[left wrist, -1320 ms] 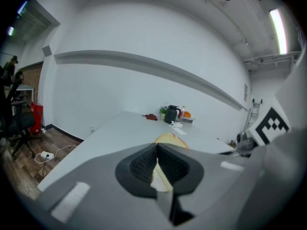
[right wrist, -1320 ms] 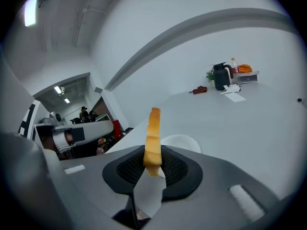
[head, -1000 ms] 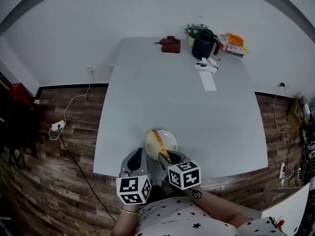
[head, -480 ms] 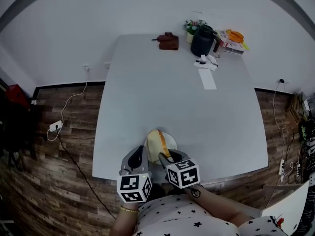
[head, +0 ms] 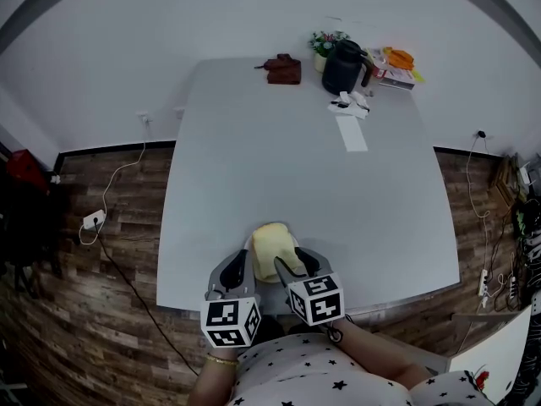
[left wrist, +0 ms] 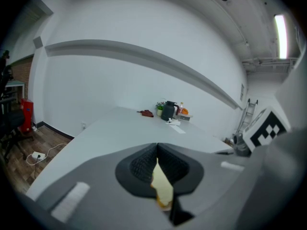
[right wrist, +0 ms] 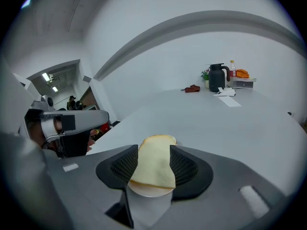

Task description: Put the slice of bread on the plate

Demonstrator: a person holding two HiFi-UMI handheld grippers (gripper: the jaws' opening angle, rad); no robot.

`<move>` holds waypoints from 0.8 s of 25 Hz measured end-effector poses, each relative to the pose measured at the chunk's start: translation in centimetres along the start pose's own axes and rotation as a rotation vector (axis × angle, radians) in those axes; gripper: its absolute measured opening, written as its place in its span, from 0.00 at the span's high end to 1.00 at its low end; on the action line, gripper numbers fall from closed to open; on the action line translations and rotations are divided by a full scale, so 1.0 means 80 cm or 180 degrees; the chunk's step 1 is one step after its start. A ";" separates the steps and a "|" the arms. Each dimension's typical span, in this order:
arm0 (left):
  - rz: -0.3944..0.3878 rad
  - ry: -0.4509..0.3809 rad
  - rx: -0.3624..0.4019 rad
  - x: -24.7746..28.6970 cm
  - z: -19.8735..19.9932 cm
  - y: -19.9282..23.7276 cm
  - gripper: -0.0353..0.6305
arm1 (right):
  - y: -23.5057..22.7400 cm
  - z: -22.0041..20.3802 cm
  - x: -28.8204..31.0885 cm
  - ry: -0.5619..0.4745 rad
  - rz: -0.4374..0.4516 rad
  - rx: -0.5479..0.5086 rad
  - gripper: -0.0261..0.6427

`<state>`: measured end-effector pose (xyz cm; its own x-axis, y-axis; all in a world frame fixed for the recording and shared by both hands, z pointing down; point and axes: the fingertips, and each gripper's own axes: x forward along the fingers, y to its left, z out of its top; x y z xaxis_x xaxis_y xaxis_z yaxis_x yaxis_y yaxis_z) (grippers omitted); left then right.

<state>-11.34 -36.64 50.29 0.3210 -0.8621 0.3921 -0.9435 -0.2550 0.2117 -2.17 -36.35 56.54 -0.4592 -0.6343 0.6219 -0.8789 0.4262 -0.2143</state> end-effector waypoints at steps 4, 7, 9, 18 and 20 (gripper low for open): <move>0.0001 0.0016 0.0010 0.000 -0.001 -0.003 0.94 | 0.001 0.011 -0.009 -0.0150 0.0062 0.0003 0.68; 0.0009 0.0025 0.0031 -0.002 0.000 -0.006 0.93 | 0.001 0.020 -0.017 -0.0281 0.0093 0.0009 0.87; 0.0016 0.0030 0.0040 -0.003 -0.001 -0.007 0.94 | 0.001 0.024 -0.021 -0.0344 0.0109 0.0000 0.96; 0.0025 0.0063 0.0095 -0.009 -0.005 -0.013 0.94 | 0.008 0.039 -0.036 -0.0558 0.0208 -0.0022 0.96; 0.0024 0.0058 0.0106 -0.010 -0.005 -0.014 0.93 | 0.008 0.041 -0.039 -0.0587 0.0192 -0.0056 0.96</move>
<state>-10.48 -35.49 50.11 0.3151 -0.8560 0.4098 -0.9480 -0.2632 0.1789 -1.72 -36.23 51.96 -0.5283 -0.7141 0.4593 -0.8474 0.4772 -0.2328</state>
